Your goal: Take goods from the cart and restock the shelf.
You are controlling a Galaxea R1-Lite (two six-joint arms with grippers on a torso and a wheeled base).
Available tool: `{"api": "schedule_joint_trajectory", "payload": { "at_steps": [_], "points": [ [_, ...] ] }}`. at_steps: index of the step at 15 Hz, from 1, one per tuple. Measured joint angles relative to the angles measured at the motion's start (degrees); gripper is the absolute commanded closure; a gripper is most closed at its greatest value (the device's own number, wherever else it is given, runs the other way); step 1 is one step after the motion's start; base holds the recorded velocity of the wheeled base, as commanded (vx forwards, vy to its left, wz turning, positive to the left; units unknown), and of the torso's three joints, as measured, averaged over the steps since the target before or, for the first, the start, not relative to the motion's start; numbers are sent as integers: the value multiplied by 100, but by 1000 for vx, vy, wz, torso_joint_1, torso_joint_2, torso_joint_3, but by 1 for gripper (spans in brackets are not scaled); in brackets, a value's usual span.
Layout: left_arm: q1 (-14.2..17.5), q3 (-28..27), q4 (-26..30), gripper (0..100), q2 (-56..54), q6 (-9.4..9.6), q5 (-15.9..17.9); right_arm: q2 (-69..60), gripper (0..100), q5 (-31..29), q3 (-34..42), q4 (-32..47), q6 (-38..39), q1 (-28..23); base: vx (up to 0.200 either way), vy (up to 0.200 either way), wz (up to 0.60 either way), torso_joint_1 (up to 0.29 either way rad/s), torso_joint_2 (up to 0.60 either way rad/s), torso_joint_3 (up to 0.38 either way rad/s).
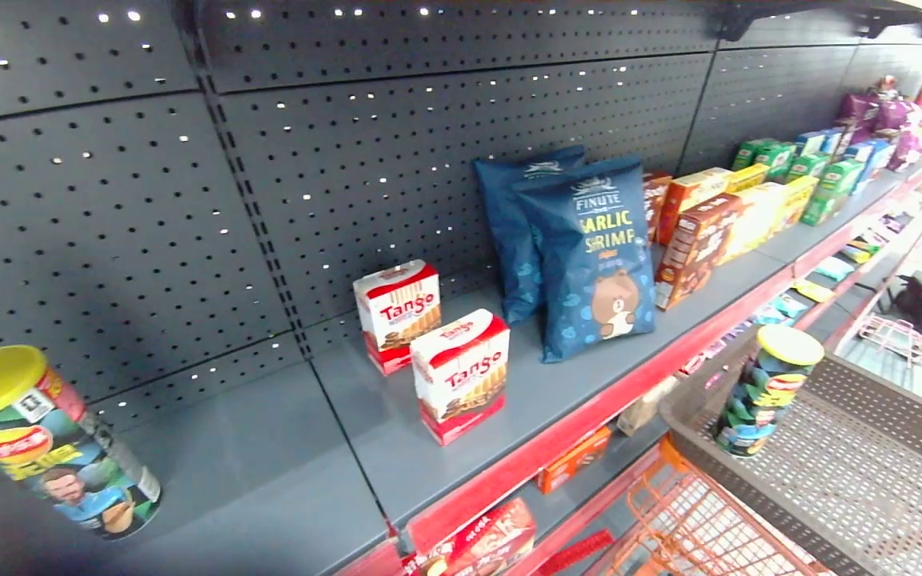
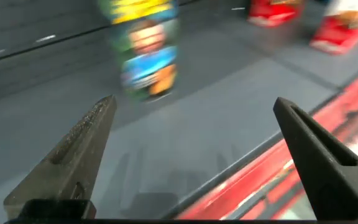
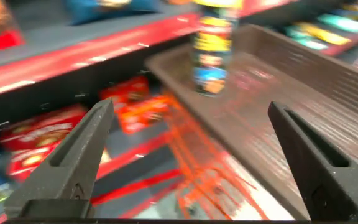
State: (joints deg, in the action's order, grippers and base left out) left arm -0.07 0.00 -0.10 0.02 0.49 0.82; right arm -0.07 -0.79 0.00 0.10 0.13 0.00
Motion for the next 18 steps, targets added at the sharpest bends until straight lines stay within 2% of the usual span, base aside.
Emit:
{"api": "schedule_joint_trajectory", "payload": {
  "at_steps": [12, 14, 18],
  "points": [
    [-2, 0, 2, 0, 0, -2, -4, 0, 0, -2, 0, -2, 0, 0, 0, 0, 0, 0, 0, 0],
    [0, 0, 2, 0, 0, 0, 0, 2, 0, 207, -11, 0, -71, 13, 0, 0, 0, 0, 0, 0],
    [-2, 0, 2, 0, 0, -2, -2, 688, 0, 380, -763, -2, -71, 79, 0, 0, 0, 0, 0, 0]
  ]
}}
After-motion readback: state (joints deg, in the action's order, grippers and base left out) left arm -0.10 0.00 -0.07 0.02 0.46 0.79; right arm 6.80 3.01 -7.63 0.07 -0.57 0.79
